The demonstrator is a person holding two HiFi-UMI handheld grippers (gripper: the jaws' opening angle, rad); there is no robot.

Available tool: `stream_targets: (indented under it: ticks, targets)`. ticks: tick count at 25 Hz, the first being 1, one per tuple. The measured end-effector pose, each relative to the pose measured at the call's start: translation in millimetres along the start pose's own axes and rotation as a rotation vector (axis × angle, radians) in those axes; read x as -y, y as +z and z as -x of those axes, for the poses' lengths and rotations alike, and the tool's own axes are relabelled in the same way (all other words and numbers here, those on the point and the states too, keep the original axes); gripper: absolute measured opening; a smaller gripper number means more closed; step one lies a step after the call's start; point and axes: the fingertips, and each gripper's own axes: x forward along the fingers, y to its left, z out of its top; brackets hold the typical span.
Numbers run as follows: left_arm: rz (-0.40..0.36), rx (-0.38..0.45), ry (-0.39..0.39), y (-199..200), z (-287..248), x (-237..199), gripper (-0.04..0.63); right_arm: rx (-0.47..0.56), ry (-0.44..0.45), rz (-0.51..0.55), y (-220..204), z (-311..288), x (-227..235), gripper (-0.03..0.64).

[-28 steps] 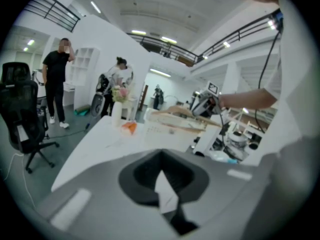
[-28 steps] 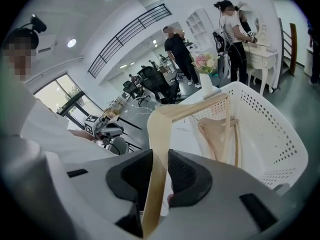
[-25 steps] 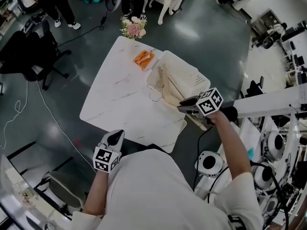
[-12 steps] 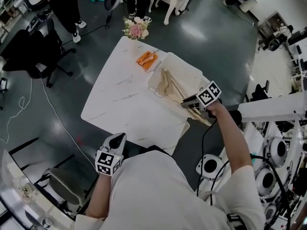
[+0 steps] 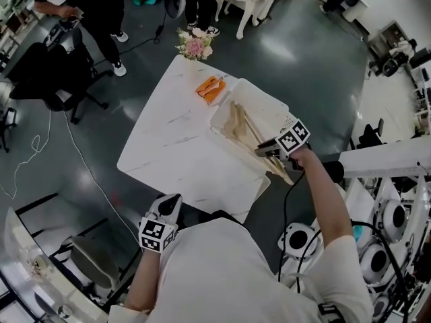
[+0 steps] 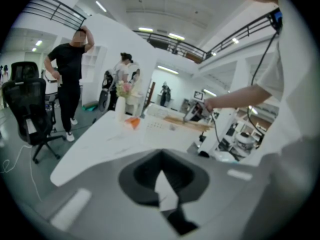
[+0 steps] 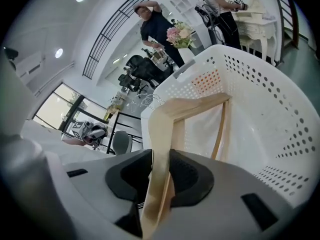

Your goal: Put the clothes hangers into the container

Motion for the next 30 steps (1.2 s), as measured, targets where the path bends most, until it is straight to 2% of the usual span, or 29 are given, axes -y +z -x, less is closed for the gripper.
stream_targets:
  ticks: [2,4,7,15,19,22,24,30]
  targets:
    - [-0.002,-0.001,-0.003,-1,-1,3,0.002,-0.015,-0.026,0.028,-1,0,0,0.101]
    - [-0.005,0.000,-0.006,-1,-2,5,0.002,-0.036,-0.073,0.062,-4,0,3,0.156]
    - [-0.009,0.000,-0.010,-3,-4,11,0.002,-0.041,-0.137,0.100,-10,4,6,0.164]
    - [-0.031,0.008,-0.019,-1,-8,28,0.002,0.154,-0.256,0.174,12,47,-4,0.164]
    - [-0.037,0.020,-0.016,1,-12,36,0.002,0.265,-0.236,0.212,20,64,-41,0.149]
    - [-0.036,0.034,-0.011,5,-14,39,0.002,0.350,-0.215,0.222,19,64,-71,0.068]
    - [-0.034,0.049,-0.008,10,-15,40,0.002,0.407,-0.179,0.224,16,57,-93,0.031]
    - [-0.005,0.110,0.000,38,-11,40,0.002,0.540,-0.048,0.203,1,24,-148,0.003]
